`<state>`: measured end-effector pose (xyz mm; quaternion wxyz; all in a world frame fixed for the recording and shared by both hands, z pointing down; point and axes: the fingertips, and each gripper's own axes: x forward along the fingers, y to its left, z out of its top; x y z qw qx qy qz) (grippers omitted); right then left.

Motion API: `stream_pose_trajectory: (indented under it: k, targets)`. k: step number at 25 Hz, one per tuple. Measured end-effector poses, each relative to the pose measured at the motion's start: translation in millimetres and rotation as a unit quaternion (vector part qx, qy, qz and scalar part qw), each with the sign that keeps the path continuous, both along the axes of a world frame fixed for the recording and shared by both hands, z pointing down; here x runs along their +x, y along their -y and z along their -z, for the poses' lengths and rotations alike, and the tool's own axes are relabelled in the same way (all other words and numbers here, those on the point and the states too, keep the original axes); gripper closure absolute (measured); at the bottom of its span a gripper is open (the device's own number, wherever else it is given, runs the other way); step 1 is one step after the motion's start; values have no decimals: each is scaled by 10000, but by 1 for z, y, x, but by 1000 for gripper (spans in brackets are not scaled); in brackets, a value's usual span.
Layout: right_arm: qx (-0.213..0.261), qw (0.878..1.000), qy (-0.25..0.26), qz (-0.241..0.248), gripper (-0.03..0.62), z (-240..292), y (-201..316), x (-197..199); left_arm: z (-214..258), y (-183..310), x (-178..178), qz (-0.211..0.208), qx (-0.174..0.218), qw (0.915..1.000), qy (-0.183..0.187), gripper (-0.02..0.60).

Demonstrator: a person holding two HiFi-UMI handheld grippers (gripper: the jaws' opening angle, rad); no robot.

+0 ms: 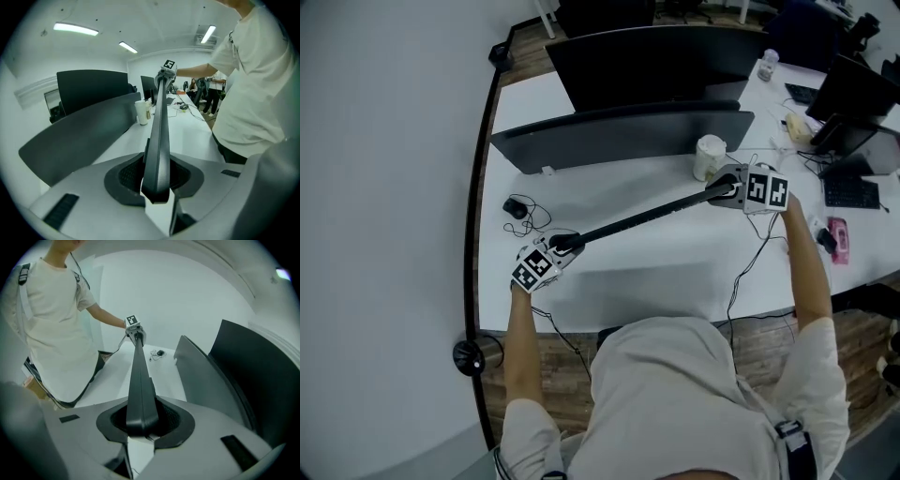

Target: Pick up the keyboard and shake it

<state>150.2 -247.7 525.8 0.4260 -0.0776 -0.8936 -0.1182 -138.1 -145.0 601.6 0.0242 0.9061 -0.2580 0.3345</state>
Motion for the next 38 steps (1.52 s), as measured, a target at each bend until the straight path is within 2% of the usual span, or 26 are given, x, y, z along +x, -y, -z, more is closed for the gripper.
stream_pose_trajectory:
  k: [3, 6, 9, 13, 17, 21, 24, 28, 30, 35, 38]
  targets:
    - [873, 9950, -389, 286, 476, 26, 11, -11, -10, 4, -1, 186, 419, 9977, 503, 469]
    - [1756, 9806, -632, 598, 477, 53, 12, -27, -20, 4, -10, 571, 821, 9913, 850, 474]
    - [2676, 9559, -840, 874, 476, 83, 11, -45, -14, 7, -16, 989, 1222, 9825, 1002, 473]
    - [3719, 9138, -1013, 1282, 476, 127, 1, -75, -7, 9, -28, 1579, 1656, 9670, 1122, 474]
    - [4255, 8825, -1194, 1608, 474, 160, -17, -108, -1, 1, -40, 2052, 1776, 9573, 997, 472]
    - [4498, 8650, -1280, 1818, 471, 182, -38, -139, 2, -10, -57, 2376, 1707, 9527, 822, 474]
    - [4565, 8620, -1244, 1817, 470, 192, -47, -153, 14, -15, -75, 2578, 1715, 9472, 833, 474]
    - [4511, 8732, -1022, 1535, 473, 194, -58, -158, 40, -13, -108, 2858, 1898, 9345, 954, 469]
    - [4578, 8758, -852, 1274, 473, 193, -59, -153, 60, -8, -121, 2867, 2070, 9288, 1109, 464]
    - [4837, 8731, -343, 511, 474, 179, -63, -125, 109, -1, -135, 2461, 2657, 9147, 1794, 456]
    - [4760, 8794, -68, 38, 474, 158, -68, -104, 133, 6, -131, 2016, 2962, 9041, 2329, 456]
